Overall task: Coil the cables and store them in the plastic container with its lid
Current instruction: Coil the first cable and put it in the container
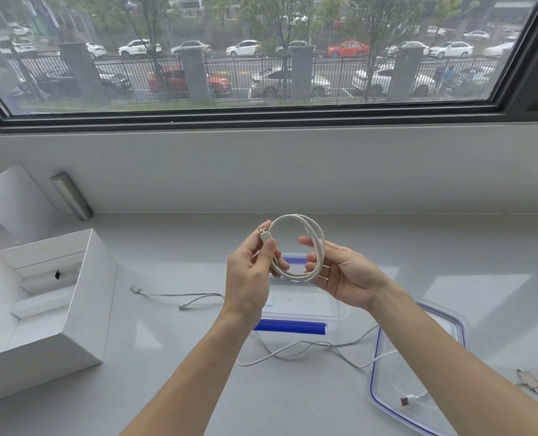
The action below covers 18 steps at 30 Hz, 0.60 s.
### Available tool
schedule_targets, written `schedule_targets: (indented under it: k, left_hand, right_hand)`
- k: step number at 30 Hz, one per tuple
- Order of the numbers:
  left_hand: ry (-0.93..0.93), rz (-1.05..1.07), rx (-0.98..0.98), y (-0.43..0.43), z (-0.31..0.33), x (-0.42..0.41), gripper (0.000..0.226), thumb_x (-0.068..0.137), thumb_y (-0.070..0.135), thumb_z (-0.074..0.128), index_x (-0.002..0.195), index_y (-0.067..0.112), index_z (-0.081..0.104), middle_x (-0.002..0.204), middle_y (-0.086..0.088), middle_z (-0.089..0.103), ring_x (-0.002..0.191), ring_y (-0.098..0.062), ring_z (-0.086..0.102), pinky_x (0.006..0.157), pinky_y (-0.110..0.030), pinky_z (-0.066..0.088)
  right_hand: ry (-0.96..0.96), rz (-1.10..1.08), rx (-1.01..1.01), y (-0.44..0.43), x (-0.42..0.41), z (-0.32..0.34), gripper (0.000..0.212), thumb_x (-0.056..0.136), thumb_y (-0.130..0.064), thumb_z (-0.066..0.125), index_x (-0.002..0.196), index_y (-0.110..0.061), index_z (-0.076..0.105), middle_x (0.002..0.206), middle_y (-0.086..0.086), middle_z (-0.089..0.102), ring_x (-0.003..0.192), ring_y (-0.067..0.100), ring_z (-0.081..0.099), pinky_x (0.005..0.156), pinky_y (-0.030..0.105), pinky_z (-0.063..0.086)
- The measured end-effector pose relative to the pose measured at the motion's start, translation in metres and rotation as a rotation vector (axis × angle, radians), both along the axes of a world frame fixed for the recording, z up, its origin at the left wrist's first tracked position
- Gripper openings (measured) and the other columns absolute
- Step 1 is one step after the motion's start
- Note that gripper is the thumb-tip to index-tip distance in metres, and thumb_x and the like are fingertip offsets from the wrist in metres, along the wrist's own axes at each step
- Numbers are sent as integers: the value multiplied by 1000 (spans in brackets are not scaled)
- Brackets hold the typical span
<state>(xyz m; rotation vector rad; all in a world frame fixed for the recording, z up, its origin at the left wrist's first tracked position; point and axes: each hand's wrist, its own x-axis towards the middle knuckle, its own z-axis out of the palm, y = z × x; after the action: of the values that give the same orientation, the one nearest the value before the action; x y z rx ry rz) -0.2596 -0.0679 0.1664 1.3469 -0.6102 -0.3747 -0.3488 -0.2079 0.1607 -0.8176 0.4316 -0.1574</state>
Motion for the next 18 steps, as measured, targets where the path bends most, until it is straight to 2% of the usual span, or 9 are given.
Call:
schedule_targets:
  k: [3,6,8,14,18]
  left_hand:
    - [13,6,-10,-3,3,-2,29,97,11,46,124,19,56,65,-4,52,56,-10,54,58,-22,49]
    - [15,11,5,-6,4,-3,28,96,9,46,122,15,57,62,-4,50,52,-8,52,54,-16,44]
    - [20,9,26,-7,4,-4,28,96,10,47,121,11,59,60,-5,50,49,-7,50,51,-15,42]
    - [1,57,92,-12,5,-9,24,93,17,55,114,23,64,52,-1,51,44,-12,45,45,-23,41]
    - [-94,106,133,-17,7,-11,20,92,18,57,106,29,66,61,-1,56,40,-11,42,46,-26,42]
  right_hand:
    - [-122,32,162,0,0,-8,29,93,-16,45,109,-6,67,59,3,63,53,14,63,58,28,56]
    - [-240,130,228,-1,0,-16,32,79,-19,68,109,-6,69,56,0,54,54,13,55,66,29,54]
    - [-289,215,205,-4,-1,-18,37,75,-20,72,109,-7,69,54,-1,52,53,12,53,69,29,52]
    - [-317,374,69,-3,0,-13,29,88,-23,53,108,-9,69,59,-4,56,57,12,53,74,28,46]
    - [-428,363,68,5,0,-11,35,97,-16,34,116,-3,61,74,2,59,70,17,56,80,31,45]
